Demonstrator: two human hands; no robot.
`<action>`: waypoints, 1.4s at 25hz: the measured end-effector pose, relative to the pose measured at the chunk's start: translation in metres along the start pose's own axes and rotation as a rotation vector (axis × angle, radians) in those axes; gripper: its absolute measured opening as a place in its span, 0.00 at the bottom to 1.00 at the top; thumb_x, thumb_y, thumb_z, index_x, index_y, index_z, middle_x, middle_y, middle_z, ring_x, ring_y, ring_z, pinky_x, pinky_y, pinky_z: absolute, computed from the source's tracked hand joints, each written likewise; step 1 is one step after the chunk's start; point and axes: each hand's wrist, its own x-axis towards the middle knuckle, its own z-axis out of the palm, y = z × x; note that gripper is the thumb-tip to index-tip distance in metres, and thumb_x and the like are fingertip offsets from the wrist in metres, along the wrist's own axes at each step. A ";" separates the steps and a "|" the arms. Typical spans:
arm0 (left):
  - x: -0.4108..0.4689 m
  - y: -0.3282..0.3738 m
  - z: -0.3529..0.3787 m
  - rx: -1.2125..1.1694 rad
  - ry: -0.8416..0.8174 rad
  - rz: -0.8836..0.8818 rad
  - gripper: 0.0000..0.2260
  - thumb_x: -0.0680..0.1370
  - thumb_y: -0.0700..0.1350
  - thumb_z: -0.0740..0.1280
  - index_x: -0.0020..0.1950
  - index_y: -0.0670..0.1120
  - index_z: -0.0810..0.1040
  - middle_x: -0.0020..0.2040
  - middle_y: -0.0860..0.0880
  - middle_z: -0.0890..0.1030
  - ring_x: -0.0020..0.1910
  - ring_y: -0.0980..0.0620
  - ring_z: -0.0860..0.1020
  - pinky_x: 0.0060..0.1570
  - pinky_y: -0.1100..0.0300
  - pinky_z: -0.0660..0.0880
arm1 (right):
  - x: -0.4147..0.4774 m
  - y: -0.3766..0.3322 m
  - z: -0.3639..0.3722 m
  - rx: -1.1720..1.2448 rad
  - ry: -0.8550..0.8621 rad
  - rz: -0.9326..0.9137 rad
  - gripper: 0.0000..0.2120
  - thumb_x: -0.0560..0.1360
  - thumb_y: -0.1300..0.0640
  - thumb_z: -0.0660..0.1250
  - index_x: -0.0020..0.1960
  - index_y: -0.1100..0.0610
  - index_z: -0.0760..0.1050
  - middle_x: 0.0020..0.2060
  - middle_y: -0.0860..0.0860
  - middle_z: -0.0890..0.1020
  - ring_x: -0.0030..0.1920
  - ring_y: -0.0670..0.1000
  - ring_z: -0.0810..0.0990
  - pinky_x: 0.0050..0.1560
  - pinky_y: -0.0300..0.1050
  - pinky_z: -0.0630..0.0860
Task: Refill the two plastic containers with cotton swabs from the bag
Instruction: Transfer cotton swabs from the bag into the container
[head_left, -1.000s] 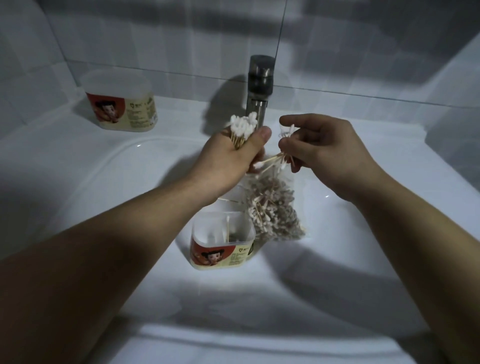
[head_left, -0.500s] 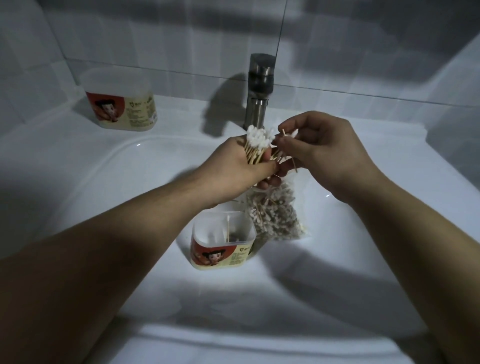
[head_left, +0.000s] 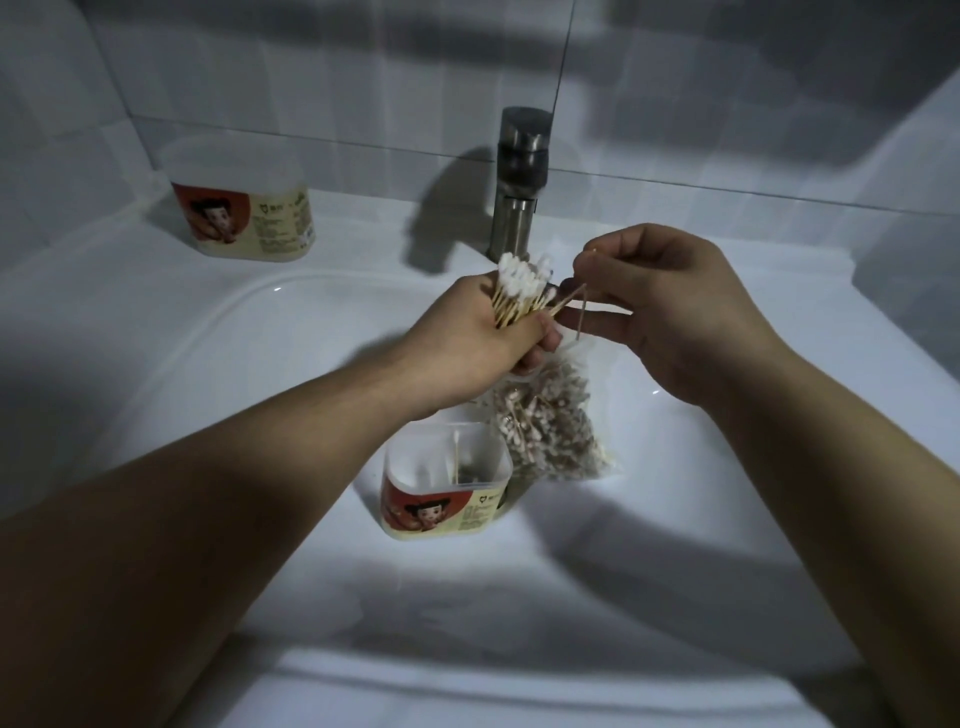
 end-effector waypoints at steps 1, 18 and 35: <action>0.000 -0.001 0.000 0.030 0.013 0.015 0.06 0.82 0.38 0.66 0.53 0.37 0.81 0.35 0.51 0.82 0.32 0.56 0.79 0.36 0.64 0.77 | -0.001 -0.001 0.000 -0.019 -0.002 -0.003 0.02 0.76 0.68 0.71 0.46 0.64 0.79 0.40 0.60 0.82 0.43 0.56 0.84 0.48 0.54 0.84; -0.003 0.001 0.003 -0.123 -0.040 -0.092 0.06 0.83 0.44 0.66 0.48 0.44 0.78 0.31 0.53 0.78 0.30 0.55 0.74 0.34 0.61 0.73 | -0.003 0.007 0.004 -0.439 0.017 -0.165 0.05 0.78 0.58 0.70 0.47 0.51 0.83 0.39 0.49 0.87 0.43 0.47 0.87 0.42 0.46 0.83; 0.000 0.002 0.002 -0.301 0.120 -0.144 0.07 0.80 0.48 0.71 0.52 0.46 0.81 0.33 0.51 0.75 0.31 0.55 0.73 0.37 0.58 0.74 | -0.006 0.000 0.005 -0.354 -0.082 -0.113 0.08 0.75 0.67 0.72 0.50 0.57 0.80 0.35 0.55 0.86 0.35 0.49 0.85 0.34 0.43 0.78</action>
